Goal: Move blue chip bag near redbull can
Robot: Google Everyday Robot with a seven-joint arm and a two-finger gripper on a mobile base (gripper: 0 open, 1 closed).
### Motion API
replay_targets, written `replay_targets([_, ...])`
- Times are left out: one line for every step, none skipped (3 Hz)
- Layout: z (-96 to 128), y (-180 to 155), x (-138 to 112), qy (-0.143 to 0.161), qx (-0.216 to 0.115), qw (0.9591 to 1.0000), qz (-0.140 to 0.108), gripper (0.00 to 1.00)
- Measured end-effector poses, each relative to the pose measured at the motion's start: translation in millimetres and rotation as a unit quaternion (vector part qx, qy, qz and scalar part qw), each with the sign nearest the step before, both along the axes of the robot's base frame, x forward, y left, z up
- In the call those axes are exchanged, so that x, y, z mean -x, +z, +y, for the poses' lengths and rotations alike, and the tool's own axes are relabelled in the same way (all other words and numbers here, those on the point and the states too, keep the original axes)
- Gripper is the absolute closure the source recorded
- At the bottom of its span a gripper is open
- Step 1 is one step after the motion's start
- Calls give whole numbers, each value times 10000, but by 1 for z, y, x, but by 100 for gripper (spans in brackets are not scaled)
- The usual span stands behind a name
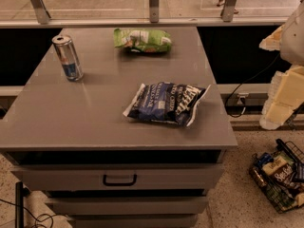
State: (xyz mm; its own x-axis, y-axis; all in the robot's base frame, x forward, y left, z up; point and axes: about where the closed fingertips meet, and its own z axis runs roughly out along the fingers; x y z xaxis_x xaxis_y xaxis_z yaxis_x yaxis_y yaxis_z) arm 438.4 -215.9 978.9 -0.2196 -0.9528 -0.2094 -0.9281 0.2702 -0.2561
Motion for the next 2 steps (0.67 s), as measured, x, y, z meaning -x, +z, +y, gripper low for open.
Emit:
replay_targets([0, 0, 0, 0, 0, 10000, -1, 0])
replay_targets([2, -2, -8, -202, -126, 9995, -210, 0])
